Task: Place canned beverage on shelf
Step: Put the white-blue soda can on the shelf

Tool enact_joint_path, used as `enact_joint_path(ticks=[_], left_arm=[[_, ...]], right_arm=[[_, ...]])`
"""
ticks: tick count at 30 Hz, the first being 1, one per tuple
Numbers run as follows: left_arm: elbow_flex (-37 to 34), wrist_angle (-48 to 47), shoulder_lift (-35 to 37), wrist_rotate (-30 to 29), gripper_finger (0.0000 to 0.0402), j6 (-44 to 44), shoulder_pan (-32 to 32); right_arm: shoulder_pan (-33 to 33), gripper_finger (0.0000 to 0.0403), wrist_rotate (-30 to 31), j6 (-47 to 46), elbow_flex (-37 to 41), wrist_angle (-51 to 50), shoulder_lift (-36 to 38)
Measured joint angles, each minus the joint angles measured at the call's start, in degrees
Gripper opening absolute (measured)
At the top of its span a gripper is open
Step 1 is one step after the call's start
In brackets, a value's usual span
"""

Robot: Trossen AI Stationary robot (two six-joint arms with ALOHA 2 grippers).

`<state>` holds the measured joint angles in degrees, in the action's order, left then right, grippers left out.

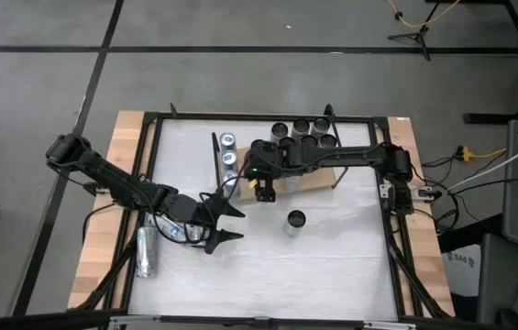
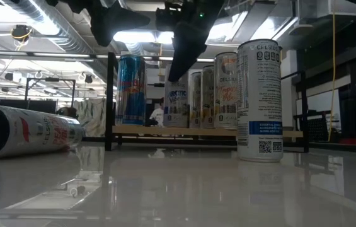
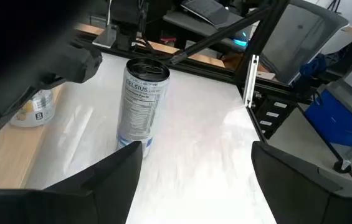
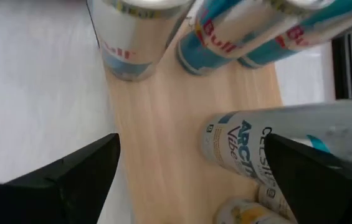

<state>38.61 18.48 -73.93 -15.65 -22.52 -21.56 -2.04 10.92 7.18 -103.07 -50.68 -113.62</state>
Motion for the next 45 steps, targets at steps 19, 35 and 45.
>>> enact_joint_path(ticks=[19,35,45], left_arm=[[0.0,0.0,0.0,0.1,0.0282,0.0,0.0],[0.0,-1.2,0.0,7.9,0.0282,-3.7,-1.4],[0.0,-6.4,0.1,8.8,0.0282,-8.9,-6.5]], right_arm=[[-0.2,0.0394,-4.2,1.7,-0.1,-1.0,0.0],[-0.2,0.0394,-1.9,0.9,-0.1,-3.2,0.6],[-0.9,0.0394,-1.3,2.1,-0.1,-2.8,0.6]])
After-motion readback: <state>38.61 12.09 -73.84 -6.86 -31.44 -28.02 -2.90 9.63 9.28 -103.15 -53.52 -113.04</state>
